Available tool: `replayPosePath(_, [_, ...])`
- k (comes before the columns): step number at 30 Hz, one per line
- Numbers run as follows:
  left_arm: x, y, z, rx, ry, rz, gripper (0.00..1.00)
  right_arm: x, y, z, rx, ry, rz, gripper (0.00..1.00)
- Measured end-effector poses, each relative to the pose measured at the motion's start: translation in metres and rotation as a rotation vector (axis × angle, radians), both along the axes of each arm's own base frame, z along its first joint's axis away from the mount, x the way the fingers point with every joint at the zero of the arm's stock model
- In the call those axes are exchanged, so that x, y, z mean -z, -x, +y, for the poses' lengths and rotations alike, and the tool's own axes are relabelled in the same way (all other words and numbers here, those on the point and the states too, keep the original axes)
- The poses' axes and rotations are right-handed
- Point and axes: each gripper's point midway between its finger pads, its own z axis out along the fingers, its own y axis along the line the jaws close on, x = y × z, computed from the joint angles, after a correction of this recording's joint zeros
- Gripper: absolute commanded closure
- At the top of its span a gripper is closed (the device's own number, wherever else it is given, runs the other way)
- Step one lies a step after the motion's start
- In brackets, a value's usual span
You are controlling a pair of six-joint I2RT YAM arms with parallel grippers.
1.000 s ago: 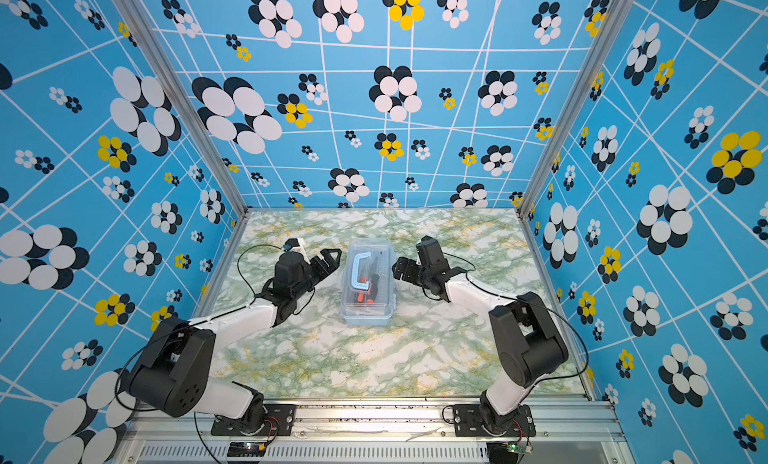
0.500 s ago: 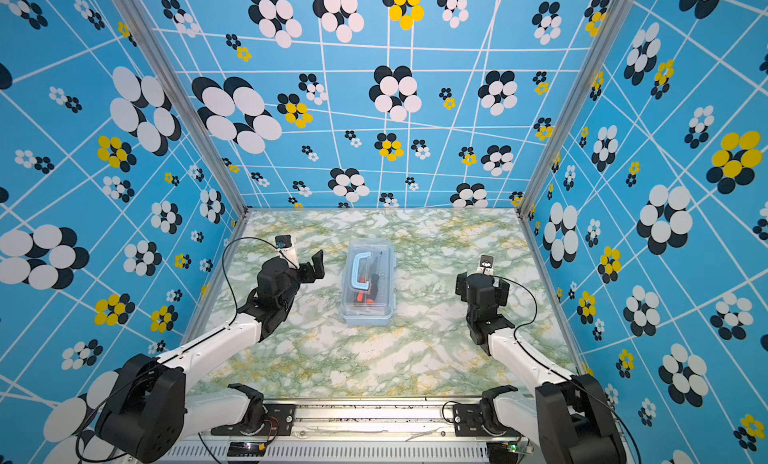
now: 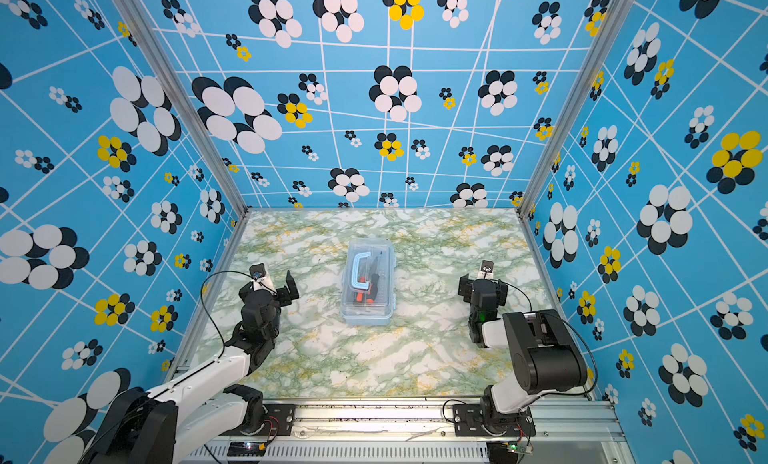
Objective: Pack the tool kit
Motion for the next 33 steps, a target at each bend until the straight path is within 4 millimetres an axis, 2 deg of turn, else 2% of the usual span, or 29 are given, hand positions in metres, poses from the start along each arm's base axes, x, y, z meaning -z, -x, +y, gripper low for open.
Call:
replayPosePath(3, [0.011,0.004,0.034,-0.089,0.001,-0.002,0.01,-0.001,-0.001,0.0,-0.002,-0.001,-0.005,0.01])
replayPosePath(6, [0.044,0.005,0.061,-0.137,0.027,0.058,0.01,-0.002,-0.001,0.001,-0.003,-0.002,-0.007,0.01])
replayPosePath(8, [0.062,-0.004,0.056,-0.095,0.048,0.089,0.01,-0.002,-0.001,0.001,-0.003,-0.002,-0.009,0.01])
replayPosePath(12, [0.1,-0.028,0.031,0.059,0.077,0.181,0.01,-0.004,-0.002,0.001,-0.007,-0.004,-0.016,0.01])
replayPosePath(20, [0.066,-0.06,0.004,0.157,0.041,0.101,0.01,-0.004,-0.002,0.003,-0.014,-0.007,-0.018,0.01])
replayPosePath(23, [0.066,-0.06,-0.001,0.171,0.029,0.106,0.01,-0.004,-0.002,0.003,-0.014,-0.007,-0.018,0.01])
replayPosePath(33, [0.07,-0.059,0.002,0.157,0.014,0.126,0.01,-0.005,-0.008,-0.001,-0.032,-0.029,-0.017,0.01])
